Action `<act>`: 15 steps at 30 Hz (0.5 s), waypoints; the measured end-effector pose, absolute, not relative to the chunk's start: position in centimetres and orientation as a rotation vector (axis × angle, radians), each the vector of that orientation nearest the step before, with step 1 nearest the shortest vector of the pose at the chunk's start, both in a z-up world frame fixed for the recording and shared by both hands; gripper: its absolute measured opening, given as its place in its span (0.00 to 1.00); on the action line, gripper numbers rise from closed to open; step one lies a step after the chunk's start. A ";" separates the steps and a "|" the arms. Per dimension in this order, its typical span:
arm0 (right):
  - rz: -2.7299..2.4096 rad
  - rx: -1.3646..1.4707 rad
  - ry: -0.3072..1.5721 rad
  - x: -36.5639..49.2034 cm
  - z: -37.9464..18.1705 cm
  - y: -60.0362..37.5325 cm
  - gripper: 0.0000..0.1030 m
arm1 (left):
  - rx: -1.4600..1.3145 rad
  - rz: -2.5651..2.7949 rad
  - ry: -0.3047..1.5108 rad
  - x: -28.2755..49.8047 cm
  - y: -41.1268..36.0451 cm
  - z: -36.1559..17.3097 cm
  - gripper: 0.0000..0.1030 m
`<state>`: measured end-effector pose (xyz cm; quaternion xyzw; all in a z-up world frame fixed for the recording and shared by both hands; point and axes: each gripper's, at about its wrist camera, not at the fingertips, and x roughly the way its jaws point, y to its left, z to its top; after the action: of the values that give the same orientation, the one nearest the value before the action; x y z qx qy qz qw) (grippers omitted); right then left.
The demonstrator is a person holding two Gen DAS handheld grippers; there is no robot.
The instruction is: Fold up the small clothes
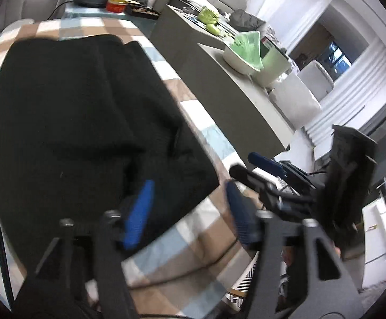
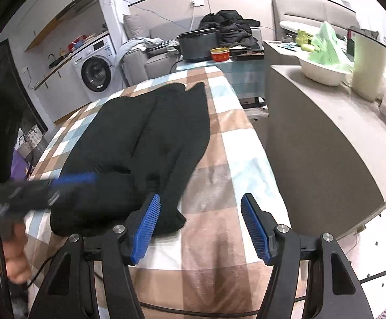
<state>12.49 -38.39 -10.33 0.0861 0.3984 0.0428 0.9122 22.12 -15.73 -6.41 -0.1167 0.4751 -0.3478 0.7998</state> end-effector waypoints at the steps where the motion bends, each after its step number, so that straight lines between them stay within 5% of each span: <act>1: 0.090 0.182 0.823 12.6 -10.5 -38.3 0.63 | -0.253 -0.737 0.999 21.6 -15.1 -6.2 0.63; 15: 0.366 0.346 0.836 14.3 -10.0 -34.7 0.63 | -0.288 -0.468 0.897 19.6 -4.9 -6.6 0.88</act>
<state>14.35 -34.72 -9.99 0.1662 0.4016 0.1759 0.8833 19.62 -4.87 -6.61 -0.1376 0.4282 -0.2231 0.8648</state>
